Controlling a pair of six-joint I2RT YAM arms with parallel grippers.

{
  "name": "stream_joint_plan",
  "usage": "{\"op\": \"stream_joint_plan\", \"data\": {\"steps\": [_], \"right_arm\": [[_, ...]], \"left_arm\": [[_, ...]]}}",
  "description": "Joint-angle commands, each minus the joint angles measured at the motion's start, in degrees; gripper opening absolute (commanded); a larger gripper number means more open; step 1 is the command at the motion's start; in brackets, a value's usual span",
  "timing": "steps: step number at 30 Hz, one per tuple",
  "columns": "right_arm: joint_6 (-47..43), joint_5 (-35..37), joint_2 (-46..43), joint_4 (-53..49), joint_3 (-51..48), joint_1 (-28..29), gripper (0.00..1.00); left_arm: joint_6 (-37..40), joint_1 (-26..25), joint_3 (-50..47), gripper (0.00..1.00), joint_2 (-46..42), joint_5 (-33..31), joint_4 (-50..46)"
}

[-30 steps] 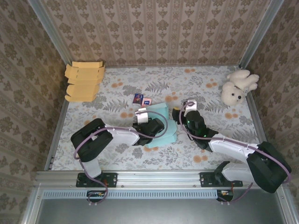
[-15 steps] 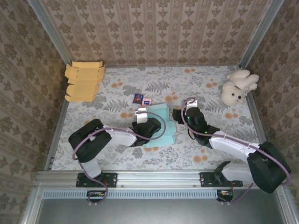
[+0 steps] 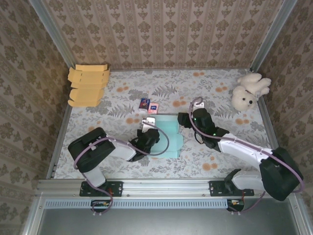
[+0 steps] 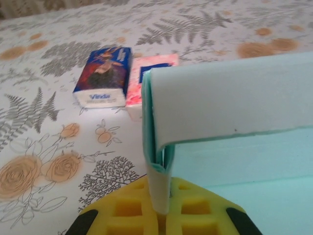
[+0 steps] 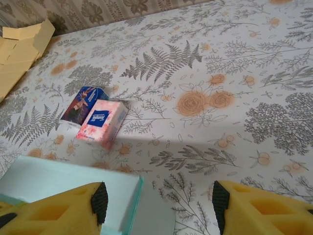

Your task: Fold the paper box

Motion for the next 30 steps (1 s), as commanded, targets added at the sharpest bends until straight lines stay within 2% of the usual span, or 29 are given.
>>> {"op": "stream_joint_plan", "data": {"steps": [1, 7, 13, 14, 17, 22, 26, 30], "right_arm": [[1.76, 4.24, -8.76, -7.86, -1.46, 0.03, 0.62], [4.87, 6.56, -24.48, -18.47, -2.85, -0.04, 0.62], [5.51, 7.41, -37.49, -27.66, -1.11, -0.14, 0.64], [4.49, 7.97, -38.81, -29.03, -0.53, -0.14, 0.64], [1.92, 10.23, -43.18, -31.77, 0.12, -0.14, 0.64], [-0.35, 13.26, -52.60, -29.86, -5.14, -0.10, 0.65], [-0.09, 18.44, -59.30, -29.54, -9.32, -0.15, 0.68], [-1.11, 19.98, -61.14, -29.48, -9.89, -0.14, 0.68]], "left_arm": [[11.65, 0.15, -1.70, 0.00, -4.76, 10.08, 5.62], [15.83, 0.29, -3.97, 0.00, -16.41, 21.67, 1.49], [19.03, 0.69, 0.50, 0.00, -26.75, 29.68, -14.93], [20.41, 0.85, 1.99, 0.00, -27.59, 32.55, -18.53], [22.36, 0.98, 7.50, 0.00, -28.11, 34.96, -26.92], [36.00, 0.43, 15.20, 0.00, -24.55, 41.84, -34.90], [48.95, -0.38, 23.83, 0.00, -20.76, 40.75, -46.54], [61.26, -2.07, 34.59, 0.00, -15.24, 38.05, -63.30]]}}
